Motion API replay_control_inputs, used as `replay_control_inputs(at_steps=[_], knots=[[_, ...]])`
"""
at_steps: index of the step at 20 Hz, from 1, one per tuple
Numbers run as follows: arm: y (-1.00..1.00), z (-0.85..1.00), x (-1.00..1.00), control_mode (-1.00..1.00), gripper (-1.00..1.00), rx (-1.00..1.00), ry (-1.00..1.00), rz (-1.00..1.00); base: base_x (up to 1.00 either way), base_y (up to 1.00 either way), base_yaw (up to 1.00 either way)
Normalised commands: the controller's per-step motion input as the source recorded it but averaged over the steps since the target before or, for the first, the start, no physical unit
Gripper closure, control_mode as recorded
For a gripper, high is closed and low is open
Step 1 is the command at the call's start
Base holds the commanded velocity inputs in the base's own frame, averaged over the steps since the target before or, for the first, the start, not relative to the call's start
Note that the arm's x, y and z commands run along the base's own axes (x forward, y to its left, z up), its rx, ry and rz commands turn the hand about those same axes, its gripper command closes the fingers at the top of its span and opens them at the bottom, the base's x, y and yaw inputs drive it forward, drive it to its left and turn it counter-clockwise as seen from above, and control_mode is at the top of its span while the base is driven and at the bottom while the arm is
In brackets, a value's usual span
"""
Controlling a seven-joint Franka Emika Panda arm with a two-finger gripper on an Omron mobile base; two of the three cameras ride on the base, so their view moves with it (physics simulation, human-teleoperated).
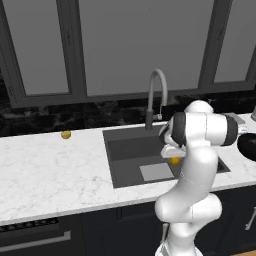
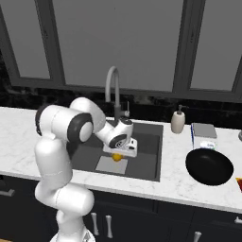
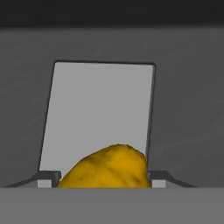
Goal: Pick the lemon from the sink and place it in the bowl. Then pick the bowl and place it in the microwave. Then close the microwave door and press the start button.
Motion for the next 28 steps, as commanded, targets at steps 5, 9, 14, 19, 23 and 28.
replay_control_inputs(at_steps=[5, 9, 14, 19, 23, 28], knots=[[-0.04, 1.00, -0.40, -1.00, 1.00, -0.05, 0.01, 0.00, 0.00, 0.00, 0.00], [-0.29, 1.00, -0.27, -1.00, 1.00, -0.09, 0.11, -0.03, 0.00, 0.00, 0.00], [-0.47, 0.94, -0.23, -1.00, 1.00, -0.13, 0.09, 0.00, 0.00, 0.00, 0.00], [-0.57, 0.28, -0.24, -1.00, 1.00, -0.25, 0.02, -0.01, 0.00, 0.00, 0.00], [-0.70, 0.11, -0.14, -1.00, 1.00, -0.24, 0.04, -0.03, 0.00, 0.00, 0.00], [-0.70, 0.24, 0.00, -1.00, 1.00, -0.19, 0.11, -0.05, 0.00, 0.00, 0.00]])
